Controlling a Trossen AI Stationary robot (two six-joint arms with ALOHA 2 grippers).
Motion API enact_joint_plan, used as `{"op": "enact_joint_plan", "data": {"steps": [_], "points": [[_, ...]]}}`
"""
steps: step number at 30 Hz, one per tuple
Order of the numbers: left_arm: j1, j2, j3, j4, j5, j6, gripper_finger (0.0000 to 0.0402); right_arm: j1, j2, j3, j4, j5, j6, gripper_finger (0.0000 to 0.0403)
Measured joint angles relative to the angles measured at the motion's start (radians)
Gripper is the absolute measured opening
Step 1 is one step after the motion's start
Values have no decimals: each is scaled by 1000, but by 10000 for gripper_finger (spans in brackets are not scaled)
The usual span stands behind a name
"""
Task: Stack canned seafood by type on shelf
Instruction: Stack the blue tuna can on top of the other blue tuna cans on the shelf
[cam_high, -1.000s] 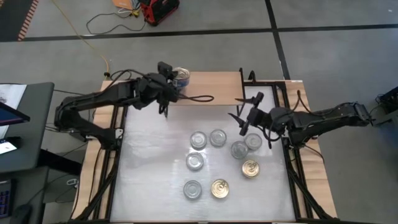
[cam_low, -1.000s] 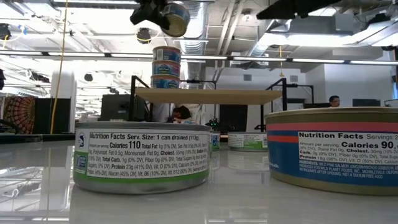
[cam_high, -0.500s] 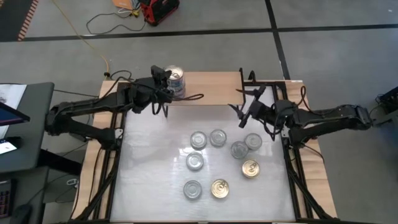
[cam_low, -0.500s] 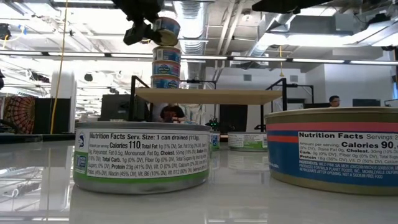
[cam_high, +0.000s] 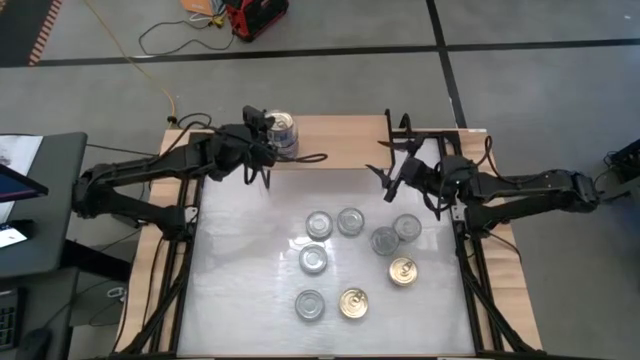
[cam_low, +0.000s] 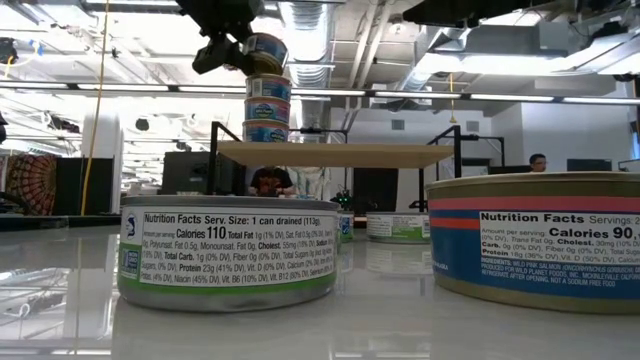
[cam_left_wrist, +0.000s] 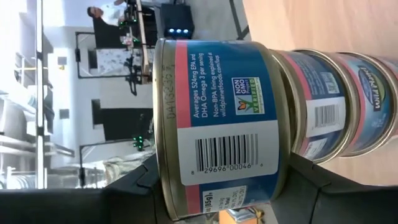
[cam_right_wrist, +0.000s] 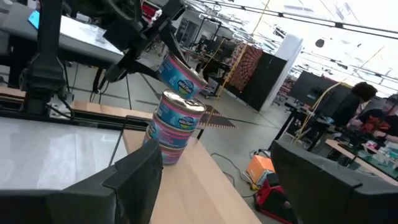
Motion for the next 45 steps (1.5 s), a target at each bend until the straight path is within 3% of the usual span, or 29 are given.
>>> {"op": "enact_joint_plan", "data": {"steps": [22,34,45], "points": [[24,0,0,-52,21,-16,209,0,219,107,4,-48,33,330],[23,-1,2,-62,47,26,250,0,228,113,16,-48,33,330],[10,0,2,-25,133,102,254,0,228,113,14,-48,32,330]]}}
